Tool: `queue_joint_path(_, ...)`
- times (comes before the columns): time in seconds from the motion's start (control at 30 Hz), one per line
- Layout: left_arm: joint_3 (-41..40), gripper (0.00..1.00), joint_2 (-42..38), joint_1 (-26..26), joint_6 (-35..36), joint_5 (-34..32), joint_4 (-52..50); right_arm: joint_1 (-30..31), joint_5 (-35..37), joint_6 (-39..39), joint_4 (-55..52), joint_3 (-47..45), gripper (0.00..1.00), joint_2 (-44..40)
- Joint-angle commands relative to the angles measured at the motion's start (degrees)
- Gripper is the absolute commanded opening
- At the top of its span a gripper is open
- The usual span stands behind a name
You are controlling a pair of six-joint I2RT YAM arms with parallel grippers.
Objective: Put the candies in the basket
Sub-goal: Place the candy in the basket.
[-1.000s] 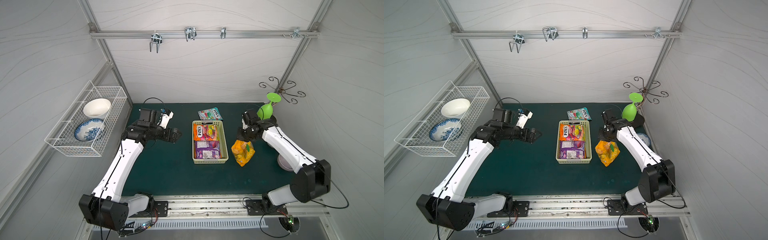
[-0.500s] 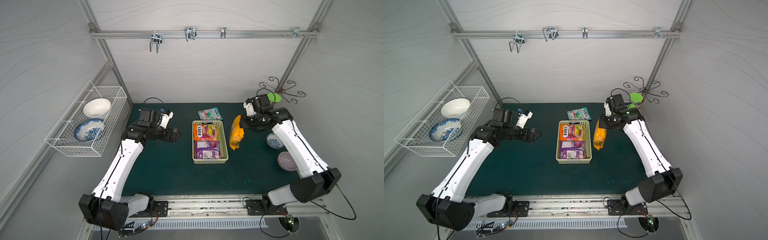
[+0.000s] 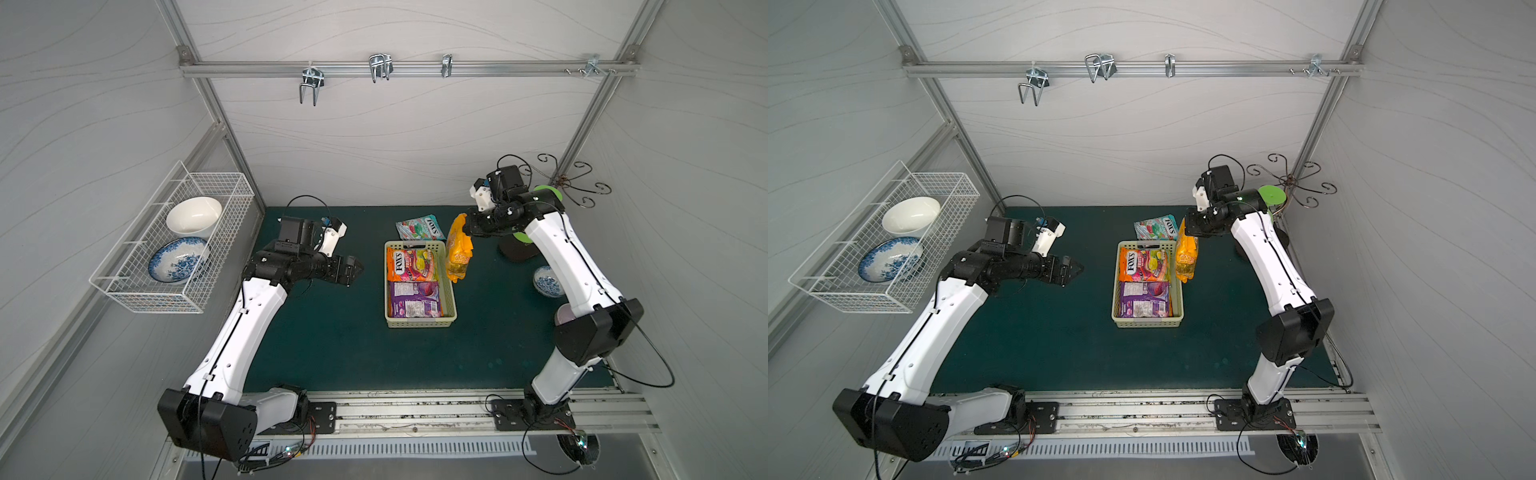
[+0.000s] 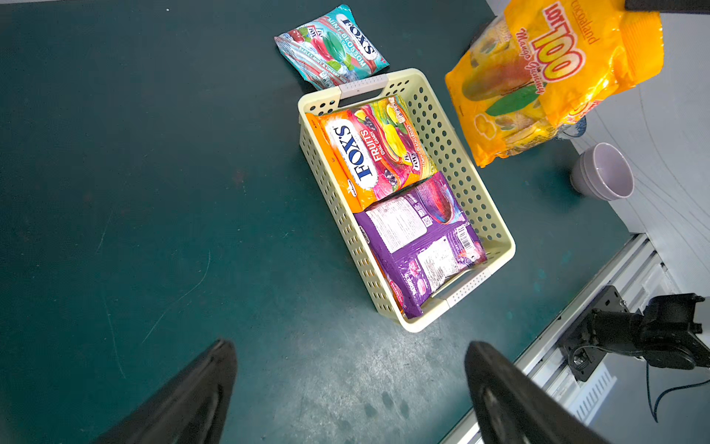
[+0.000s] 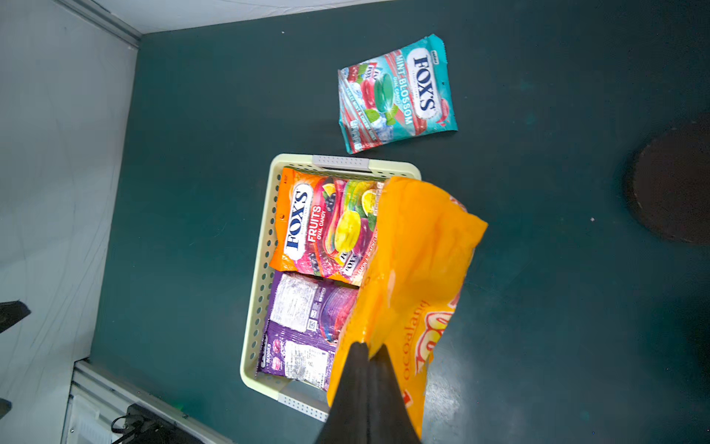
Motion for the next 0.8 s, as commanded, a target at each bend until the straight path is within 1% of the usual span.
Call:
queue_joint_path(0.0, 1.4, 0.97, -0.1, 0.4, 0.1, -0.5, 1.4, 1.2, -3.3, -1.9, 0.8, 5.4, 0.00, 1.0)
queue_joint_path(0.07, 0.6, 0.97, 0.0, 0.4, -0.1, -0.3, 2.4, 1.8, -2.9, -3.1, 0.7, 6.8, 0.00, 2.6)
queue_joint_path(0.2, 2.0, 0.97, 0.0, 0.5, 0.0, 0.1, 0.8, 2.2, -4.0, -4.2, 0.2, 9.7, 0.00, 6.4)
queue_joint_path(0.33, 0.6, 0.97, 0.0, 0.5, -0.2, 0.0, 2.3, 2.4, -2.7, -5.4, -0.4, 12.1, 0.00, 10.1)
queue_joint_path(0.4, 1.8, 0.97, 0.0, 0.5, -0.1, 0.7, 1.1, 2.7, -3.2, -5.4, -1.2, 13.2, 0.00, 12.1)
queue_joint_path(0.47, 1.9, 0.97, -0.1, 0.5, 0.1, -0.1, 0.9, 3.2, -3.1, -6.0, -2.4, 14.5, 0.00, 13.9)
queue_joint_path(0.57, 0.5, 0.97, -0.1, 0.5, -0.1, -0.3, 2.4, 5.1, 0.2, -7.4, -2.2, 14.2, 0.00, 15.5)
queue_joint_path(0.67, 1.9, 0.97, 0.1, 0.4, -0.1, 0.7, 0.9, 6.5, -0.8, -7.4, -2.0, 15.0, 0.00, 17.8)
queue_joint_path(0.77, 0.9, 0.97, 0.1, 0.5, -0.2, -0.1, 2.2, 8.1, -0.3, -8.3, -2.8, 17.1, 0.00, 20.4)
